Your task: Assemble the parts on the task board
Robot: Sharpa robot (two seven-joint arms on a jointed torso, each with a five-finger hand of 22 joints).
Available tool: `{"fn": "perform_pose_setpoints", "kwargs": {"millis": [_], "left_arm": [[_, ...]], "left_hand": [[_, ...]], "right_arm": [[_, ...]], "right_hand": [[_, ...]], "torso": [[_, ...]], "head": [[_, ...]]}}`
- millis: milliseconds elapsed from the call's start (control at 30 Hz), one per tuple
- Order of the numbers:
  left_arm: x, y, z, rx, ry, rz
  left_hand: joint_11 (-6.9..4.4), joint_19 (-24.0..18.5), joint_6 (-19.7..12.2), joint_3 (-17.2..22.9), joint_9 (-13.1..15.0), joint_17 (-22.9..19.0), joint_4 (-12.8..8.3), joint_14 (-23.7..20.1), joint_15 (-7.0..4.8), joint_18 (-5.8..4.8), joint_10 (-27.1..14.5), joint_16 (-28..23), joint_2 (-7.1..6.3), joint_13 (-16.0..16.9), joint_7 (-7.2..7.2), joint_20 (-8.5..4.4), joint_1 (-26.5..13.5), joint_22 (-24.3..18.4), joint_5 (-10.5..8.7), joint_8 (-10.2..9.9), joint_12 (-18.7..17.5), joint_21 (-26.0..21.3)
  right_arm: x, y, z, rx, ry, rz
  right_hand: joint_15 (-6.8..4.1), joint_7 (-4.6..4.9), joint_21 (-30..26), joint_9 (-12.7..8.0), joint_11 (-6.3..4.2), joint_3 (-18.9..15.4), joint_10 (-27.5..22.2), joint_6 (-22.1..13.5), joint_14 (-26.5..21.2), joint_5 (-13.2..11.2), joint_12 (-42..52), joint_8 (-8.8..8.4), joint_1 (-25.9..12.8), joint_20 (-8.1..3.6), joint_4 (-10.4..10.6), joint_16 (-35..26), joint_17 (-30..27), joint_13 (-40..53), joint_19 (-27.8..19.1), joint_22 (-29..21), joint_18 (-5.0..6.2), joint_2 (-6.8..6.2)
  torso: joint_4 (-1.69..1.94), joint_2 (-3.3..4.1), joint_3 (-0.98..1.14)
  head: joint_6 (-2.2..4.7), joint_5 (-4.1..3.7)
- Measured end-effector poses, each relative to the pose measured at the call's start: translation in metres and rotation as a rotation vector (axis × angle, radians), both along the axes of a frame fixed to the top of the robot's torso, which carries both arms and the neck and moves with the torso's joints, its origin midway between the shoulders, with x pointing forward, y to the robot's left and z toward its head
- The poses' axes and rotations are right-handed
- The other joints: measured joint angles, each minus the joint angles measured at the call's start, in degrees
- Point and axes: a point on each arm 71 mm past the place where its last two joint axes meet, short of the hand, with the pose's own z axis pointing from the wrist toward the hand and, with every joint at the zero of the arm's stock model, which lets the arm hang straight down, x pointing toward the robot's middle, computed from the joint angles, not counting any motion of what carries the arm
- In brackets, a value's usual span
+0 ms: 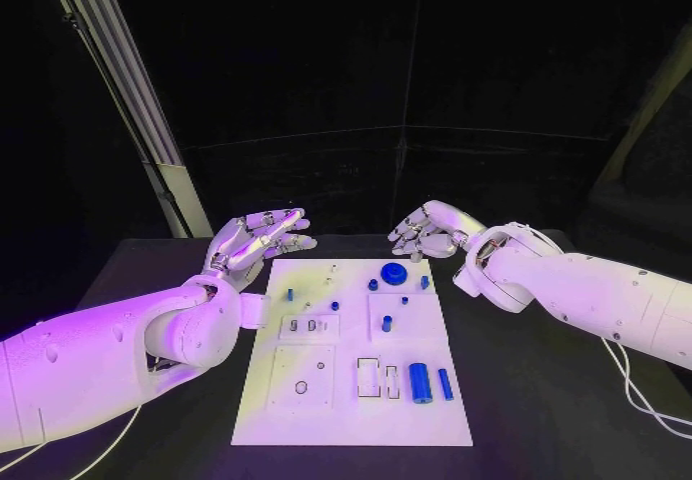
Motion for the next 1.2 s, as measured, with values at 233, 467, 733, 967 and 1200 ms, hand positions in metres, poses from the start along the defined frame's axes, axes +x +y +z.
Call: {"fn": "perform_pose_setpoints", "kwargs": {"millis": [233, 467, 733, 967, 1200], "left_arm": [[-0.007, -0.01, 0.002, -0.03, 0.006, -0.052], [-0.01, -0.017, 0.002, -0.049, 0.013, -0.089], [-0.011, -0.018, 0.002, -0.057, 0.019, -0.105], [-0.011, -0.018, 0.001, -0.058, 0.024, -0.11], [-0.01, -0.017, 0.0, -0.057, 0.028, -0.112]], "left_hand": [[0.0, 0.2, 0.4, -0.2, -0.1, 0.2, -0.2, 0.0, 0.0, 0.0, 0.4, -0.4, 0.62, 0.0, 0.0, 0.14, -0.6, -0.2, 0.0, -0.2, -0.4, 0.0], [0.0, 0.2, 0.4, -0.5, -0.1, 0.3, -0.5, 0.0, 0.0, 0.0, 0.4, -0.8, 0.84, 0.0, 0.0, 0.14, -0.8, -0.5, 0.0, -0.5, -0.8, -0.3], [0.0, 0.2, 0.4, -0.6, -0.1, 0.4, -0.6, 0.0, 0.0, -0.02, 0.4, -1.1, 0.84, 0.0, 0.0, 0.14, -0.8, -0.6, 0.0, -0.9, -1.1, -0.6], [0.0, 0.2, 0.4, -0.6, -0.1, 0.4, -0.6, 0.0, 0.0, -0.03, 0.4, -1.1, 1.06, 0.0, 0.0, 0.14, -1.1, -0.7, 0.0, -0.9, -1.1, -0.6], [0.0, 0.2, 0.4, -0.6, -0.1, 0.4, -0.6, 0.0, 0.0, -0.03, 0.4, -1.1, 1.07, 0.0, 0.0, 0.14, -1.1, -0.7, 0.0, -0.9, -1.1, -0.6]], "right_arm": [[0.002, 0.019, 0.001, -0.22, -0.059, 0.033], [0.002, 0.029, -0.002, -0.366, -0.094, 0.05], [0.003, 0.035, -0.006, -0.457, -0.095, 0.07], [0.003, 0.039, -0.007, -0.485, -0.09, 0.091], [0.002, 0.042, -0.008, -0.498, -0.085, 0.105]], "right_hand": [[-0.3, -0.26, 7.1, 0.0, 0.12, 2.4, -1.4, 0.3, 0.3, -0.8, -1.0, -2.29, -1.4, -0.71, 0.1, 16.1, 10.5, 0.0, 0.3, 4.4, 0.0, -1.51], [-0.29, -0.44, 12.8, 0.0, 0.12, 4.4, -2.6, 0.1, 0.3, -2.2, -1.0, -2.3, -3.1, -0.38, 0.3, 28.2, 22.2, 0.0, -0.5, 7.8, -0.01, -1.97], [0.14, -0.39, 17.7, 0.0, 0.52, 6.4, -3.8, -0.3, 0.3, -2.5, -1.0, -2.3, -3.9, -0.08, 0.4, 38.1, 33.1, 0.0, -1.8, 11.2, -0.01, -2.84], [0.14, -0.19, 23.1, 0.0, 0.73, 7.7, -4.0, -0.5, 0.3, -2.5, -1.0, -2.3, -4.5, 0.25, 0.5, 43.6, 39.2, 0.0, -1.5, 17.5, -0.01, -2.9], [0.14, -0.19, 25.2, 0.0, 0.73, 8.6, -4.0, -0.5, 0.3, -2.5, -1.0, -2.3, -4.5, 0.44, 0.5, 45.6, 41.5, 0.0, -1.3, 20.0, -0.01, -2.92]], "torso": [[0.49, 2.08, -0.19], [1.03, 3.54, -0.4], [1.54, 4.73, -0.66], [1.87, 5.42, -0.82], [2.02, 5.87, -0.86]], "head": [[0.48, -0.83], [0.92, -1.35], [1.1, -1.95], [1.31, -2.18], [1.25, -2.38]]}}
